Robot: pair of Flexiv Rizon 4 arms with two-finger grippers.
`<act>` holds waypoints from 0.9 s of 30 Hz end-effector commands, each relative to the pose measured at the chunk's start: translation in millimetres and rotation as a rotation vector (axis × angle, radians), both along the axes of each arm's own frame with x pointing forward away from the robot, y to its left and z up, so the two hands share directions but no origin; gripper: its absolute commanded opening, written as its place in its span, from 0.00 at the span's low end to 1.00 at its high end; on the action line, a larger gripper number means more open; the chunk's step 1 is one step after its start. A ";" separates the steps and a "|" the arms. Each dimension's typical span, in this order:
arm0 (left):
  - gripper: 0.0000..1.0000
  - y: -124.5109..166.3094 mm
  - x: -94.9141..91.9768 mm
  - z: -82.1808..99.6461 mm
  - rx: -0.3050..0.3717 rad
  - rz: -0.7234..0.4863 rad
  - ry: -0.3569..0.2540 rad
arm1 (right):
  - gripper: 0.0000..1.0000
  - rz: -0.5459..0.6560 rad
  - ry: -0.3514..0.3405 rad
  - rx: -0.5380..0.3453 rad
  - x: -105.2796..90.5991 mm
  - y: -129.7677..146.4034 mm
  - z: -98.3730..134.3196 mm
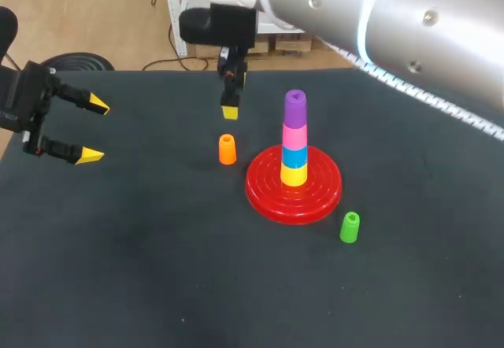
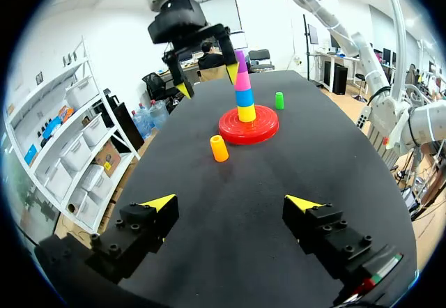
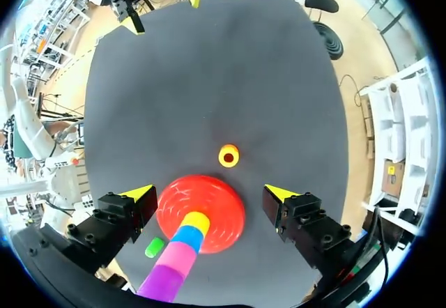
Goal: Pick up and stack the cylinders on the red base in this order: pink,purple,orange,green
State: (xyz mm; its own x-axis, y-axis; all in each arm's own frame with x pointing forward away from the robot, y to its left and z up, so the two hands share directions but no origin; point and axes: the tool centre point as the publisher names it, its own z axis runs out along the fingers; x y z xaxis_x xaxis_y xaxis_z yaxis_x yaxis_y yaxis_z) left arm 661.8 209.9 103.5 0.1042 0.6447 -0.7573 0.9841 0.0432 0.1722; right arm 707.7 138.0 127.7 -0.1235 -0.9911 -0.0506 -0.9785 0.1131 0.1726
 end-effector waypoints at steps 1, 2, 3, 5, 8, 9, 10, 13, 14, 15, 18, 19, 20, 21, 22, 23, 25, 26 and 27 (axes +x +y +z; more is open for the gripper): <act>1.00 0.2 -0.4 -1.0 -0.001 0.000 -0.003 | 1.00 0.004 -0.009 0.006 -4.5 3.0 -16.9; 1.00 0.2 -0.4 -1.0 -0.001 0.000 -0.003 | 1.00 0.006 -0.008 0.013 -5.9 4.1 -20.3; 1.00 0.2 -0.4 -1.0 -0.001 0.000 -0.003 | 1.00 0.010 -0.009 0.018 -7.0 5.3 -23.7; 1.00 0.2 -0.4 -1.0 -0.001 0.000 -0.003 | 1.00 0.014 -0.027 0.028 -7.8 7.1 -31.0; 1.00 0.2 -0.4 -1.0 -0.001 0.000 -0.003 | 1.00 0.010 -0.023 0.042 -7.7 6.9 -42.5; 1.00 0.2 -0.4 -1.0 -0.001 0.000 -0.003 | 1.00 0.009 -0.022 0.042 -7.9 7.2 -46.6; 1.00 0.2 -0.4 -1.0 -0.001 0.000 -0.003 | 1.00 0.008 -0.021 0.041 -8.1 7.3 -49.9; 1.00 0.2 -0.4 -1.0 -0.001 0.000 -0.003 | 1.00 0.007 -0.022 0.036 -8.9 7.7 -58.7; 1.00 0.2 -0.4 -1.0 -0.001 0.000 -0.003 | 1.00 0.009 -0.027 0.033 -9.7 7.9 -61.0; 1.00 0.2 -0.4 -1.0 -0.001 0.000 -0.003 | 1.00 0.011 -0.031 0.024 -10.5 8.2 -63.4; 1.00 0.2 -0.4 -1.0 -0.001 0.000 -0.003 | 1.00 0.013 -0.032 0.026 -11.4 8.9 -70.2; 1.00 0.2 -0.4 -1.0 -0.001 0.000 -0.003 | 1.00 0.015 -0.036 0.023 -11.4 9.1 -71.8; 1.00 0.2 -0.4 -1.0 -0.001 0.000 -0.003 | 1.00 0.015 -0.036 0.024 -11.5 9.1 -73.0; 1.00 0.2 -0.4 -1.0 -0.001 0.000 -0.003 | 1.00 0.016 -0.043 0.029 -11.4 9.0 -74.2; 1.00 0.2 -0.4 -1.0 -0.001 0.000 -0.003 | 1.00 0.015 -0.045 0.031 -11.2 9.0 -74.9; 1.00 0.2 -0.4 -1.0 -0.001 0.000 -0.003 | 1.00 0.016 -0.051 0.044 -11.1 9.0 -75.6; 1.00 0.2 -0.4 -1.0 -0.001 0.000 -0.003 | 1.00 0.021 -0.062 0.047 -11.5 10.2 -76.9; 1.00 0.2 -0.4 -1.0 -0.001 0.000 -0.003 | 1.00 0.023 -0.062 0.047 -11.6 10.8 -78.5; 1.00 0.2 -0.4 -1.0 -0.001 0.000 -0.003 | 1.00 0.023 -0.062 0.048 -11.6 11.3 -80.2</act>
